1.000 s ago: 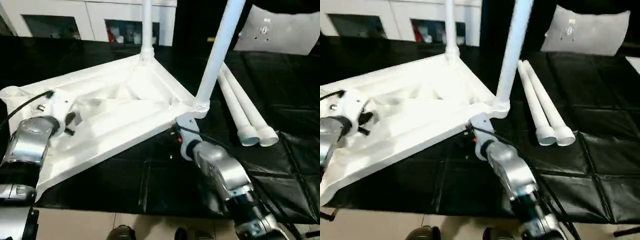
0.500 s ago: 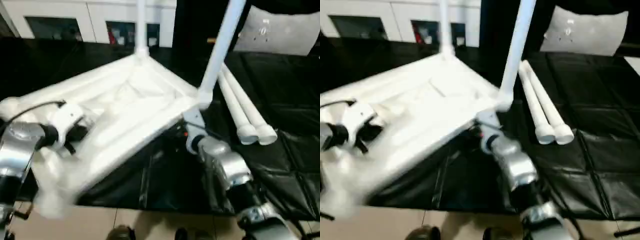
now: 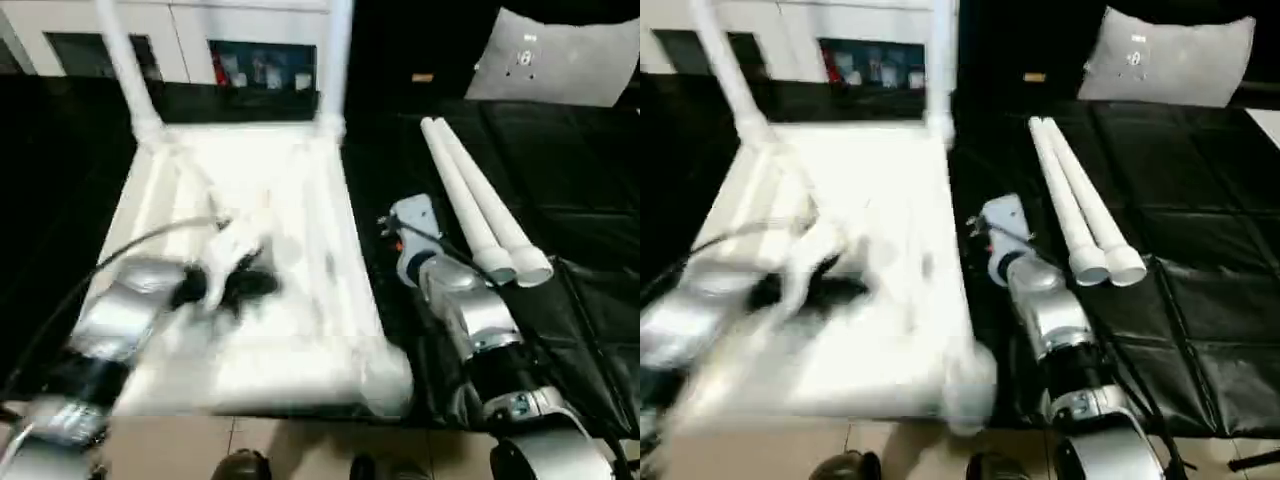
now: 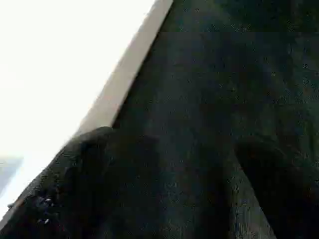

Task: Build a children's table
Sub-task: Rotate table base

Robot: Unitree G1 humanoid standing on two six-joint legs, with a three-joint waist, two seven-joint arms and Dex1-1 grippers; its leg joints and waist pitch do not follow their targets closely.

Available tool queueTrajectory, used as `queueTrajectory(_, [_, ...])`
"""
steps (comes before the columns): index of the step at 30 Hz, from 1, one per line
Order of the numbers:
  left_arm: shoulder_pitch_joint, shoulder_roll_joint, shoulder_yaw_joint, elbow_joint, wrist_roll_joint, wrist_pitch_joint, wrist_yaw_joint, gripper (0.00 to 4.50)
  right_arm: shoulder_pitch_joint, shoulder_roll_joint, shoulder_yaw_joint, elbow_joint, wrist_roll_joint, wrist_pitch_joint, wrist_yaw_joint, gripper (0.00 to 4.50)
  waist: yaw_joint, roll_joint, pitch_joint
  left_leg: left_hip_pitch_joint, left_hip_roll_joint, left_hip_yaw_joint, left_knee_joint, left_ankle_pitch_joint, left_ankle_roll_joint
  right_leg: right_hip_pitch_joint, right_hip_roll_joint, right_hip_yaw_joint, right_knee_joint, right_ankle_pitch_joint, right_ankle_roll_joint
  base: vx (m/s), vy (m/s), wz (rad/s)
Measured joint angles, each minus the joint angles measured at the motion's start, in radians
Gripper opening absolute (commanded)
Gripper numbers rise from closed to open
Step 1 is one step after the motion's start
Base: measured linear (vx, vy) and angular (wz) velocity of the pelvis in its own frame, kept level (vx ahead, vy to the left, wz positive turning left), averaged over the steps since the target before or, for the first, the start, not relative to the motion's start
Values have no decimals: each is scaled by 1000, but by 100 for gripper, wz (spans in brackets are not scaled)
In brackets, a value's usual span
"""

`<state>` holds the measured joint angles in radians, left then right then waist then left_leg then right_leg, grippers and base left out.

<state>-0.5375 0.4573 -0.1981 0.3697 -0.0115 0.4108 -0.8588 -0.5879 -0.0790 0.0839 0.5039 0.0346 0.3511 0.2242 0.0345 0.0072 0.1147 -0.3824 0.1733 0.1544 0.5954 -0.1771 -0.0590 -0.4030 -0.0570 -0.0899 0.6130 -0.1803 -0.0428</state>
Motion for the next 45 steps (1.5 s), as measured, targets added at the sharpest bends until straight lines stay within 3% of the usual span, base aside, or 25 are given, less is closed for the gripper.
queueTrajectory(6, [-112,-64,12,184,59,-141,250,107,-2,-14,1,-123,13,-2,15,450,5,2,1,-2,1,0,0,2,0,-1,0,-1,-1,1,1,0,0,0])
queueTrajectory(10, [-110,-78,78,189,49,-183,299,107,10,-53,-32,-250,26,26,34,450,8,1,1,-3,1,0,0,2,2,-1,0,-1,-3,1,2,0,0,0])
queueTrajectory(15, [26,-118,175,-5,-64,-167,285,137,112,-59,-64,-462,90,150,45,450,14,2,1,-4,1,3,-2,-1,5,-2,0,-1,-3,-4,0,0,0,0])
queueTrajectory(20, [128,-163,238,-217,-170,-103,323,181,192,-67,-65,-598,100,216,45,450,23,2,1,-1,2,3,-2,0,5,-1,-1,-1,-2,-4,0,0,0,0])
queueTrajectory(21, [145,-175,244,-258,-178,-84,344,182,200,-67,-62,-615,101,228,44,450,22,4,-1,1,5,14,-1,1,3,-4,4,6,-3,-2,3,0,0,0])
queueTrajectory(22, [195,-199,258,-344,-184,-66,377,187,227,-64,-56,-657,106,233,42,450,32,3,-2,11,17,34,-1,-3,-1,-6,18,30,-5,0,6,-18,1,-30])
queueTrajectory(24, [335,-267,267,-553,-182,-27,464,223,329,-37,-55,-772,137,256,34,450,39,4,-4,26,26,59,9,-20,-12,-8,39,71,-3,0,15,21,9,-56])
queueTrajectory(26, [367,-300,248,-611,-169,-2,505,233,357,-23,-51,-790,158,284,27,450,35,3,-5,29,37,76,23,-31,-13,-22,60,95,-3,5,20,-39,7,-49])
queueTrajectory(27, [381,-310,241,-641,-164,5,524,242,366,-16,-49,-813,168,296,23,450,26,2,-5,29,38,76,30,-40,-12,-31,73,112,-3,8,22,-63,2,-49])
queueTrajectory(29, [403,-339,238,-680,-98,-3,589,255,406,-8,-50,-863,168,300,3,450,17,-2,-15,26,35,72,38,-52,-16,-35,92,135,-4,13,26,27,5,-58])
queueTrajectory(31, [439,-366,241,-702,-46,13,654,260,473,8,-56,-890,168,304,-16,450,1,-5,-30,25,35,62,54,-71,-20,-40,118,163,-3,17,28,38,-2,-50])
queueTrajectory(33, [463,-369,251,-713,-37,56,691,271,500,18,-71,-896,168,306,-30,450,-12,-2,-33,19,33,44,74,-90,-22,-49,143,187,-4,20,35,10,8,-55])
queueTrajectory(34, [468,-366,253,-718,-39,67,694,271,504,18,-77,-896,168,306,-32,450,-17,-2,-33,16,34,39,78,-94,-21,-54,146,190,-5,22,37,-6,33,-51])
queueTrajectory(36, [472,-358,252,-734,-52,75,697,271,501,17,-81,-898,167,306,-34,450,-27,-4,-35,11,33,37,84,-99,-17,-61,146,189,-4,24,38,-60,17,-33])
queueTrajectory(37, [473,-356,249,-749,-53,84,698,271,503,17,-84,-899,168,309,-34,450,-34,-5,-37,1,20,21,84,-98,-15,-63,131,181,-4,33,34,0,0,0])
queueTrajectory(39, [490,-352,240,-782,-52,105,700,271,503,13,-87,-900,170,323,-33,450,-37,-5,-38,-2,2,4,82,-98,-14,-62,118,175,-3,36,31,31,64,15])
queueTrajectory(44, [541,-347,240,-826,-1,142,731,271,535,-17,-43,-905,173,350,-10,450,-25,-7,-42,2,-3,-11,79,-94,-4,-44,95,144,-18,36,31,3,21,16])
queueTrajectory(45, [544,-347,240,-828,9,149,737,271,541,-15,-28,-905,173,347,-1,450,-21,-9,-43,2,-6,-11,76,-90,0,-42,82,130,-20,36,31,0,0,0])
